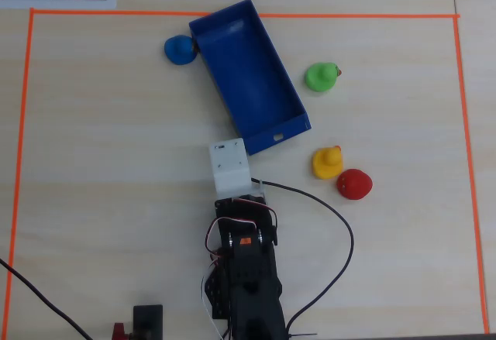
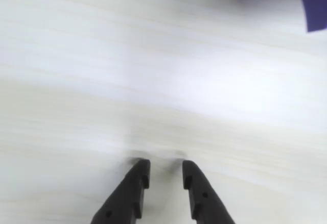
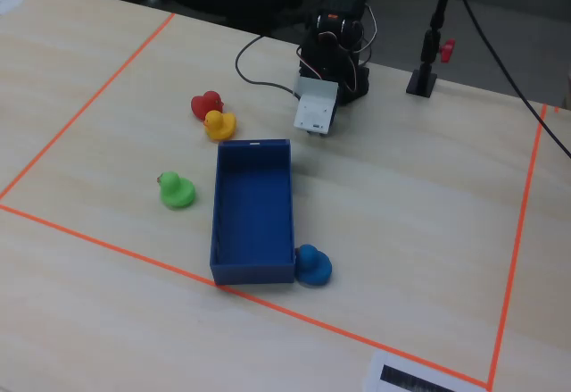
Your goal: Grasp green duck and put it into box.
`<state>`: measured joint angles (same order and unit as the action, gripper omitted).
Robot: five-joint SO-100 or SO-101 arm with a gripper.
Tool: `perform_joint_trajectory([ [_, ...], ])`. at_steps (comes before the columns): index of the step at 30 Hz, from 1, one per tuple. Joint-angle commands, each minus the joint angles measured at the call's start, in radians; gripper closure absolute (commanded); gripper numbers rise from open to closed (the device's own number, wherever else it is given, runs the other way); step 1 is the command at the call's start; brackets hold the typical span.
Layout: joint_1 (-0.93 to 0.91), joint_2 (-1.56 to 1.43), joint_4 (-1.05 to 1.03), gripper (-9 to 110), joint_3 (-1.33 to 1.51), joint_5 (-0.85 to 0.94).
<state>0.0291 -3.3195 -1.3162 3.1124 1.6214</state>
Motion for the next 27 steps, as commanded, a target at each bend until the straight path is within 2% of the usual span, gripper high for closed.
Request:
perform_joint_trajectory([
  [1,0.008,0.008,-0.028,96,-0.002,-0.009],
  [19,0.002,0.008,-0.029,95,-0.002,-0.018],
  [22,0.000,0.008,-0.029,101,-0.002,-0.021],
  [27,-0.005,0.054,-0.017,101,-0.071,-0.026],
])
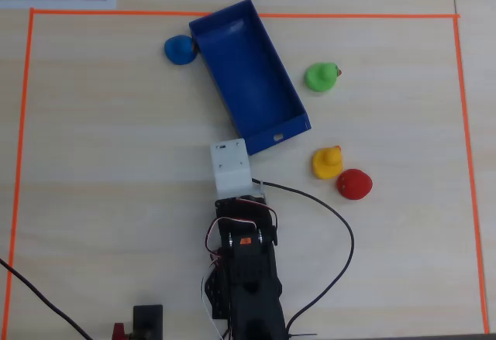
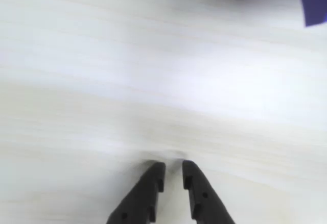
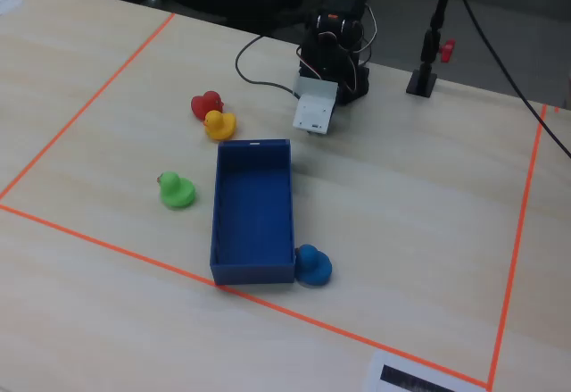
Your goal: Grasp green duck and put it into box.
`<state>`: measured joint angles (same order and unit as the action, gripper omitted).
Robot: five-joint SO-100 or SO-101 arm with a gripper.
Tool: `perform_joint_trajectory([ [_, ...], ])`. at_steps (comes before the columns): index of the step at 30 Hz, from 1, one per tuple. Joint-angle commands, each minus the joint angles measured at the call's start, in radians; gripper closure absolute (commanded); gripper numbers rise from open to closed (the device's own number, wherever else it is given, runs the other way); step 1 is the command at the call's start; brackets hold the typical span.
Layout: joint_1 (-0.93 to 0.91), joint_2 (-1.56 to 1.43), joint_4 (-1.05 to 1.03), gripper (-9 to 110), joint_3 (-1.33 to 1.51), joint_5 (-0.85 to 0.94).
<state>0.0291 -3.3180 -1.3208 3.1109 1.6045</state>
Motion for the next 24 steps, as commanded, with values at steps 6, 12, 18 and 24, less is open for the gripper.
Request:
perform_joint_trajectory([
  [6,-0.067,0.365,0.095,101,-0.541,-0.049],
  [12,-0.166,0.761,0.086,101,-1.124,-0.054],
  [18,-0.268,1.223,0.138,95,-1.718,-0.055],
  [24,-0.376,1.575,0.334,85,-1.983,0.051],
])
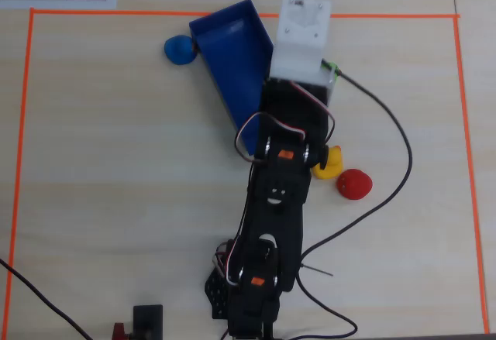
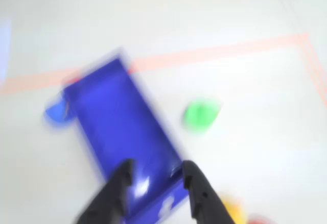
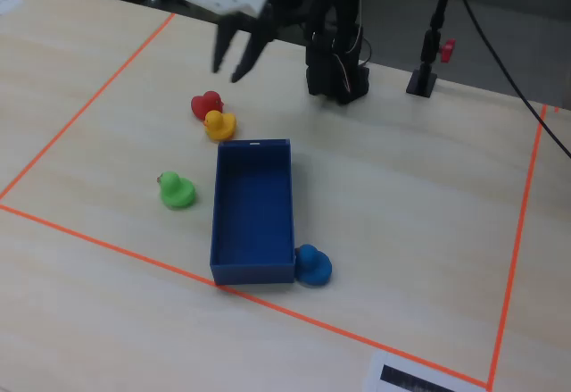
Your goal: Grasp green duck and put it into box.
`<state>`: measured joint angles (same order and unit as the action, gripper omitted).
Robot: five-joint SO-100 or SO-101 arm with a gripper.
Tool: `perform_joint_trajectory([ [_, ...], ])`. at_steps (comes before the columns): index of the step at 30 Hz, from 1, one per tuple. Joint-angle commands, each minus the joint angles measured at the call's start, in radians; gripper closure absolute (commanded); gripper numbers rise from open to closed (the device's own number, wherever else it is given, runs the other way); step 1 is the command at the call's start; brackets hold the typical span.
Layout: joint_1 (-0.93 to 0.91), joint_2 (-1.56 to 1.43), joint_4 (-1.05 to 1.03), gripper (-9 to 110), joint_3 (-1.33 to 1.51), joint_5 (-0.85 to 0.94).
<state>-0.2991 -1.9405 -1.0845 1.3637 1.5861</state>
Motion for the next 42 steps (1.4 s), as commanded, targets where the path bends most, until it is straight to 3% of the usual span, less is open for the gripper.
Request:
perform_joint_trajectory([
  [1,-0.060,0.256,0.100,85,-0.282,0.097],
  [12,-0.110,0.811,0.184,86,-0.724,0.103],
  [20,-0.193,0.919,0.638,86,-0.472,0.061],
  [23,-0.225,0.919,0.703,86,-0.388,0.061],
  [32,-0.276,0.715,0.684,78,-0.014,0.107],
  [42,-0.242,0.637,0.434,76,-0.009,0.091],
])
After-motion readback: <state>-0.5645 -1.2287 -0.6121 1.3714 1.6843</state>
